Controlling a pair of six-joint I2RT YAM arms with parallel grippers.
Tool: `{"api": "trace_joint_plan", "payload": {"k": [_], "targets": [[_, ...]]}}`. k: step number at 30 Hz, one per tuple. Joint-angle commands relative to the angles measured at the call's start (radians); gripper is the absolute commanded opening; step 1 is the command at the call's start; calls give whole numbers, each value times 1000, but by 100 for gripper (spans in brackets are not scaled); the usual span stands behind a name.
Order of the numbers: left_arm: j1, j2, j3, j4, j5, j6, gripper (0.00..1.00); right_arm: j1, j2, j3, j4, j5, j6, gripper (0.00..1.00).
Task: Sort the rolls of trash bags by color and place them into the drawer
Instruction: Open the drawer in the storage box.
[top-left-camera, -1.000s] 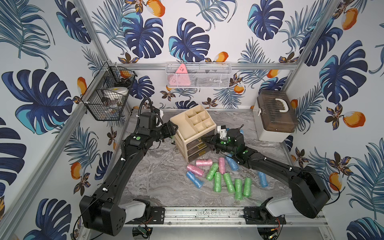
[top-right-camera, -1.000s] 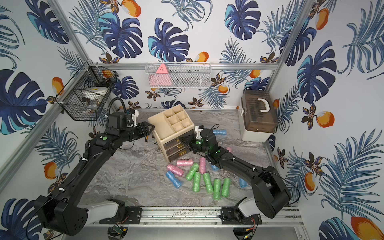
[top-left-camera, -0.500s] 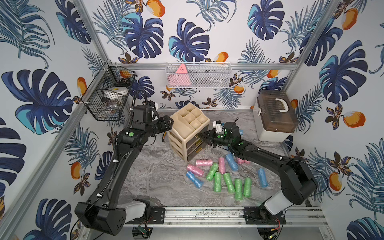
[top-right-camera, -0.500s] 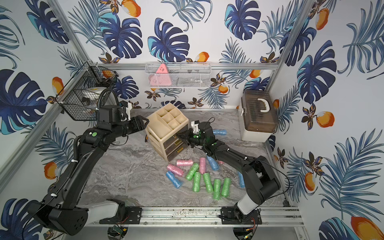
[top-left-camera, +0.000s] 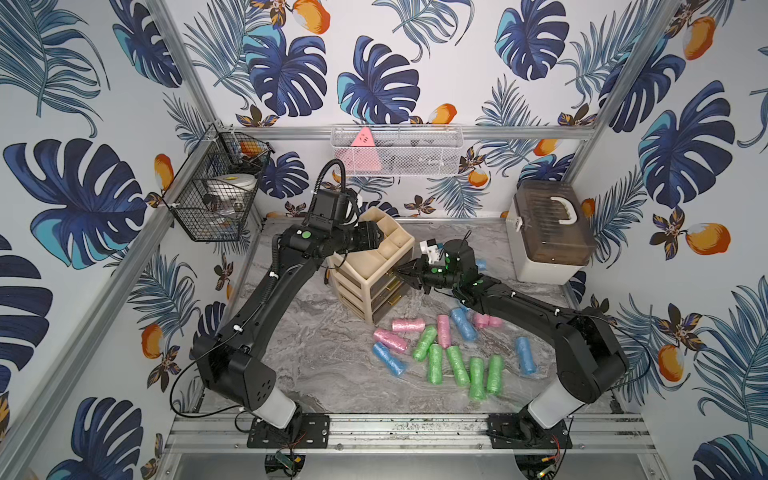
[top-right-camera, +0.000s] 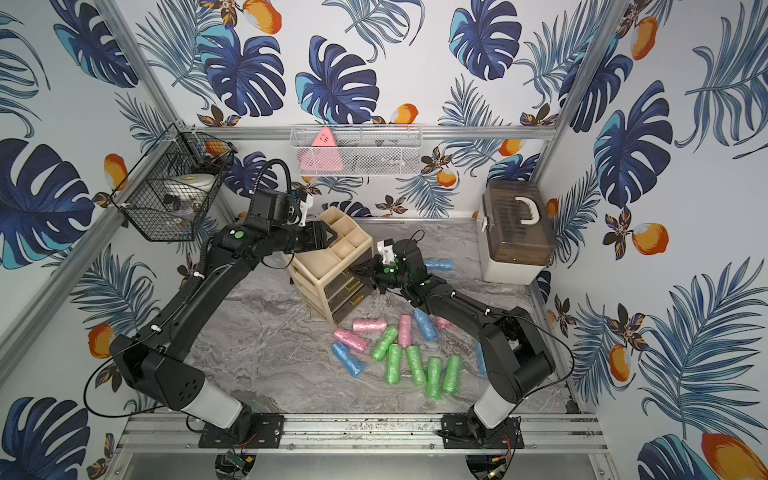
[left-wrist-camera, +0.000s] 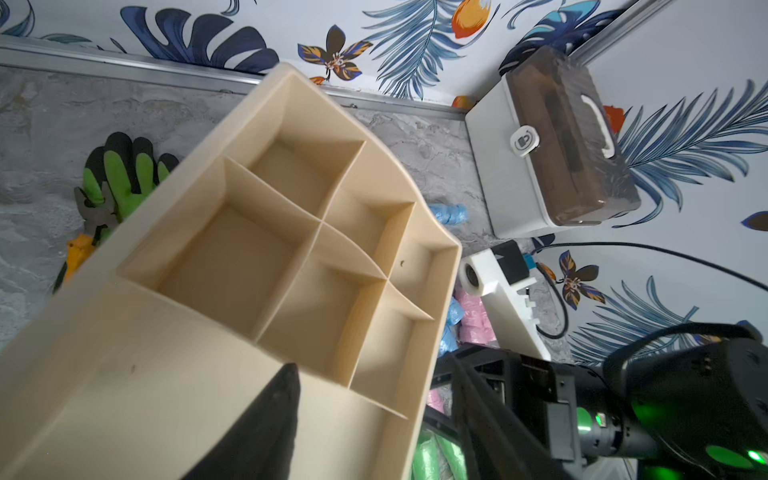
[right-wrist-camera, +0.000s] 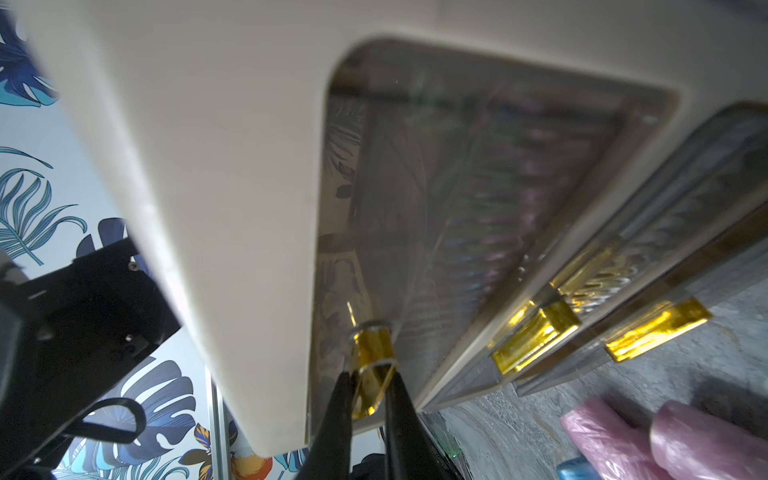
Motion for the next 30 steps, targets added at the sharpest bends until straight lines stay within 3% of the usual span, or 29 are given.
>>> {"api": "trace_joint_plan", "payload": {"k": [1,30], "targets": [[-4,4,1,-27,-81,14,63,3,8,12,-52,-10,-58,10],[-78,85,50,-78,-431,40,60,-51,1,-25,-56,-52,-64,10]]}}
